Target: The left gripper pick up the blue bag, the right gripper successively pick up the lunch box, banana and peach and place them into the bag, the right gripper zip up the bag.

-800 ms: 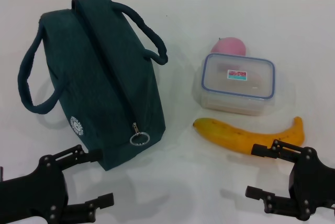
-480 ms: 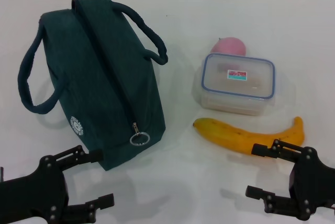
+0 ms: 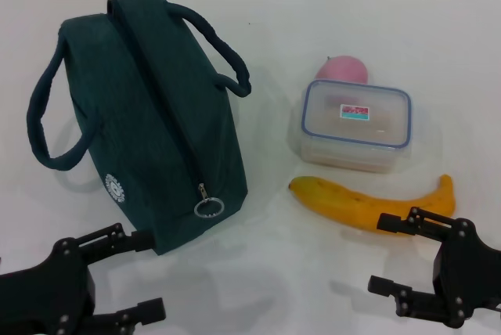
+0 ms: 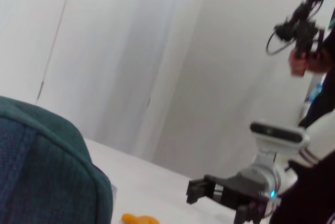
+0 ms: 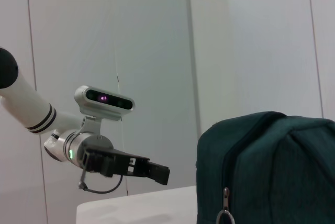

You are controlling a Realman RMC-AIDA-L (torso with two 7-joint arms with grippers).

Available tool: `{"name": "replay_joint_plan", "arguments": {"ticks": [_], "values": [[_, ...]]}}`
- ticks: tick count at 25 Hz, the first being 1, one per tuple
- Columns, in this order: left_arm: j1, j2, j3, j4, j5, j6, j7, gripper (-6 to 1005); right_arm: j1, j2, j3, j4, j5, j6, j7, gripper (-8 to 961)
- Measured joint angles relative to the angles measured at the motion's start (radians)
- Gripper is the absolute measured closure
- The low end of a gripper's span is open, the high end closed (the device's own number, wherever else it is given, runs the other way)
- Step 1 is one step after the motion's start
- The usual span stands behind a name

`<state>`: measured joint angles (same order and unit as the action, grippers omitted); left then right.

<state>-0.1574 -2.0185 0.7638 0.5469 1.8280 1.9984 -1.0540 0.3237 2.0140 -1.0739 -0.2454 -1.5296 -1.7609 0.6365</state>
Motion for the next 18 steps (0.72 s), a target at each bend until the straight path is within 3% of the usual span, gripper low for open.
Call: {"name": "replay_joint_plan", "arguments": {"ticks": [4,12,18], "values": [[-0.008,0.003,-0.030,0.002,-0.021,0.015,-0.120,133,0.001,0.000,0.004,0.000,0.001,0.000,0.001,239],[-0.073,0.024,-0.256,0.003,-0.029,0.014,-0.498,135,0.002,0.000,0.006,0.000,0.002,0.000,0.006,242],[-0.100,0.060,-0.269,0.005,-0.052,0.029,-0.632,136,0.002,0.000,0.008,0.004,0.002,0.001,0.007,244]]}}
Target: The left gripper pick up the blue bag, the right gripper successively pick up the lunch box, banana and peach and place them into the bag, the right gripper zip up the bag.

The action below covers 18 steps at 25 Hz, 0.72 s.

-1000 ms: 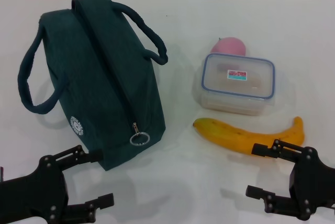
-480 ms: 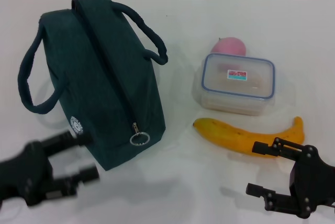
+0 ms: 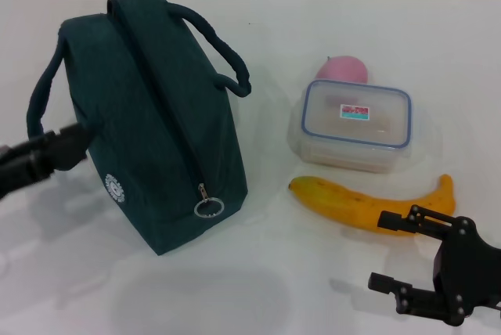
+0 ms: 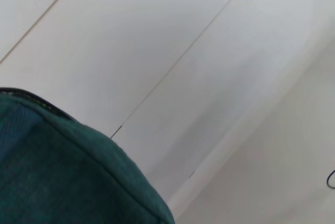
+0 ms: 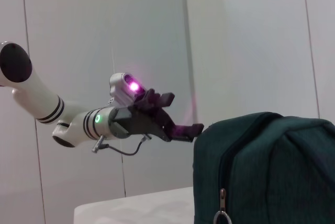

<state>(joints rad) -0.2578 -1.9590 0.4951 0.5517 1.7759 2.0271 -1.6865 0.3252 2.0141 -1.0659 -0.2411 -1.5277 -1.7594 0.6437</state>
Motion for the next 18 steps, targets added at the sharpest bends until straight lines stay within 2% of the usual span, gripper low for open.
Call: {"name": "replay_joint_plan", "arguments": {"ticks": [5,10,14,18], "values": [[-0.022,0.018,-0.005,0.010,-0.039,-0.005,-0.120,136,0.000,0.000,-0.001,0.005,0.000,0.000,0.000,246],[-0.045,0.020,-0.009,0.091,-0.024,-0.056,-0.286,135,0.007,0.000,-0.006,0.011,0.000,0.007,0.000,248],[-0.082,0.018,-0.007,0.218,0.044,-0.104,-0.448,135,0.015,0.000,-0.007,0.026,0.000,0.015,0.001,249],[-0.117,0.001,-0.009,0.418,0.129,-0.126,-0.621,134,0.017,0.000,-0.008,0.029,0.000,0.021,0.000,250]]}}
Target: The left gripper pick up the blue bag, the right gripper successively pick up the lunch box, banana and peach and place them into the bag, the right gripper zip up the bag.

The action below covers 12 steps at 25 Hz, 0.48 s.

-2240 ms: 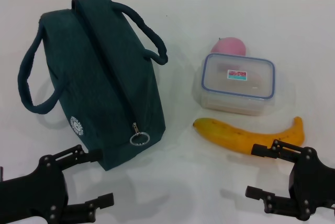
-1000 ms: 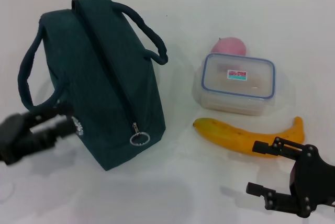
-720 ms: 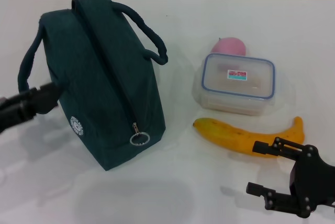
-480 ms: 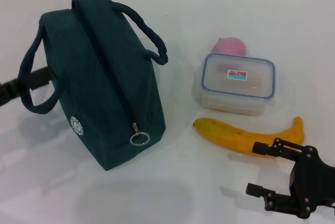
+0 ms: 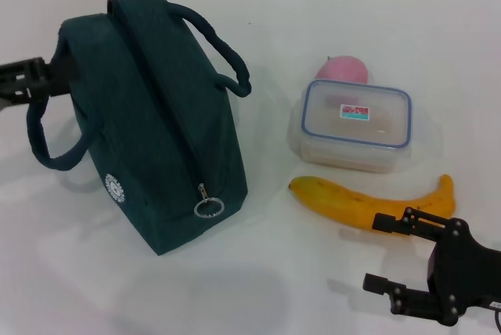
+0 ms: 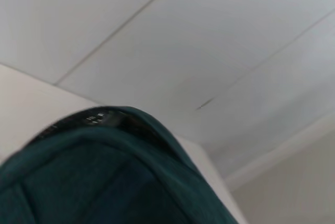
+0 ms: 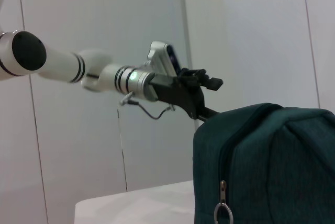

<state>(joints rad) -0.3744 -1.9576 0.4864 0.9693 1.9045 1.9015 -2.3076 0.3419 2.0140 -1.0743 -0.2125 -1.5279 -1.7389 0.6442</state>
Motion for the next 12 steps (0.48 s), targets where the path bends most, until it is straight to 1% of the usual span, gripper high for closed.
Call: {"name": "replay_joint_plan", "arguments": {"ticks": [1,4,8,12], "values": [[-0.010,-0.004,-0.001,0.054,0.026,-0.002,-0.048,134,0.000,0.000,0.000,0.000,0.000,0.001,0.000,251],[-0.035,-0.004,0.002,0.156,0.081,-0.005,-0.151,134,0.000,0.000,-0.001,0.001,0.000,0.002,0.000,252],[-0.073,-0.003,0.008,0.214,0.147,-0.007,-0.240,134,0.000,0.000,-0.001,0.002,0.000,0.004,0.000,253],[-0.113,0.003,0.059,0.233,0.199,-0.007,-0.310,135,0.000,0.000,-0.001,0.002,0.000,0.008,0.000,255]]}}
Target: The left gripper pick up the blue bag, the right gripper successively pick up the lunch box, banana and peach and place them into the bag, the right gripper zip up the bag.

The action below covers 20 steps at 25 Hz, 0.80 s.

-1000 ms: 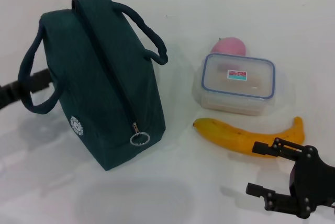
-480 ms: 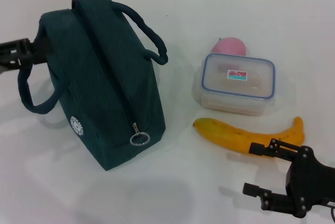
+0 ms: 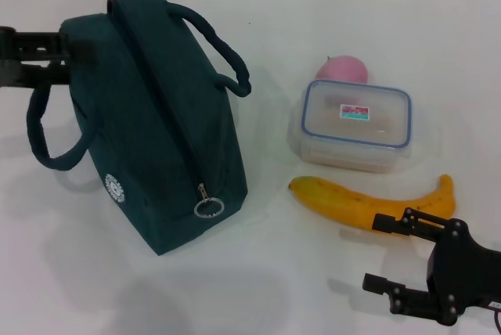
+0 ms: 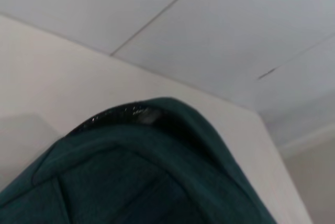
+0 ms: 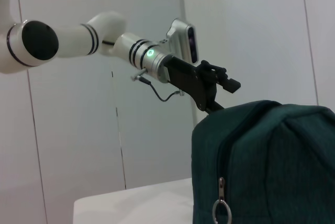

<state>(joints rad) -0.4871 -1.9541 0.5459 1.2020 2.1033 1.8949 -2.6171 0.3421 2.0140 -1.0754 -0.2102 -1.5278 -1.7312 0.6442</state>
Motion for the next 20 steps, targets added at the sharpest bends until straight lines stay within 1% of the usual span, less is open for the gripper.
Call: {"name": "replay_joint_plan", "arguments": {"ticks": [4,10,15,20], "values": [[-0.034,0.004,0.030,0.005,0.048,-0.002,-0.047,135,0.000,0.000,0.001,0.000,0.000,0.006,0.000,256],[-0.053,0.001,0.053,0.007,0.064,-0.009,-0.078,135,0.000,0.000,0.003,0.000,0.000,0.015,0.000,258],[-0.063,-0.014,0.057,0.007,0.090,-0.031,-0.080,136,0.001,0.000,0.004,0.000,0.000,0.023,-0.002,260],[-0.071,-0.023,0.061,0.000,0.126,-0.049,-0.080,136,0.003,0.000,0.002,0.000,0.000,0.034,-0.004,262]]}}
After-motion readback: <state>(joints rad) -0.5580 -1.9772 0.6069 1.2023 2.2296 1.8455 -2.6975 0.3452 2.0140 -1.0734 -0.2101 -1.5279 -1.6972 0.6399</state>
